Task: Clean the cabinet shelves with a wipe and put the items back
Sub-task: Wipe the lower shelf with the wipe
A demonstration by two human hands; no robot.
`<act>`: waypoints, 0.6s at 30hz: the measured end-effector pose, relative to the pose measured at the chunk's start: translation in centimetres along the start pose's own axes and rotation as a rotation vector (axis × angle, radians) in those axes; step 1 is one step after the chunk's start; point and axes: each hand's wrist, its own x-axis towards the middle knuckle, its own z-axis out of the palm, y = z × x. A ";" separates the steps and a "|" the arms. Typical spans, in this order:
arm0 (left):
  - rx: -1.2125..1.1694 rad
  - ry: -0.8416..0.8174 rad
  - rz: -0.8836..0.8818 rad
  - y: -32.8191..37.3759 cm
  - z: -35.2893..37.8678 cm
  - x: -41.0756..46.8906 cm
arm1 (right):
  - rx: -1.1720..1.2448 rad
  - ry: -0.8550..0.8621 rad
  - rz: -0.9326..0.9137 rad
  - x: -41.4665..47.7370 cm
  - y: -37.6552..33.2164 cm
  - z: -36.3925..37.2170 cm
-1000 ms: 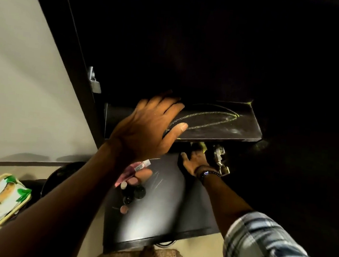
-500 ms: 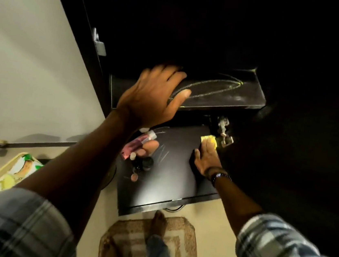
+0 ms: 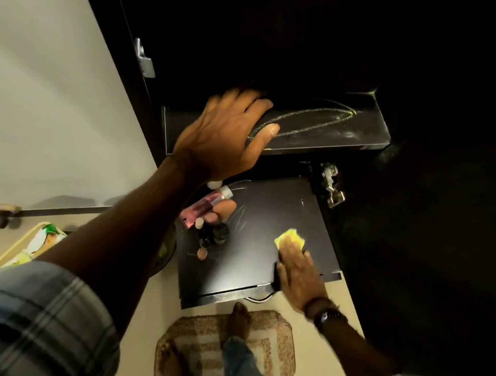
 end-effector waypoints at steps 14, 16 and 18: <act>0.008 -0.007 0.000 -0.1 0.3 -0.4 | 0.030 0.078 0.130 -5.5 0.3 3.7; 0.016 0.003 0.002 -0.2 0.3 -0.3 | 0.038 0.111 0.248 -3.5 2.8 2.0; 0.022 0.011 0.003 -0.3 0.3 -0.1 | 0.040 0.091 0.227 0.9 3.6 0.2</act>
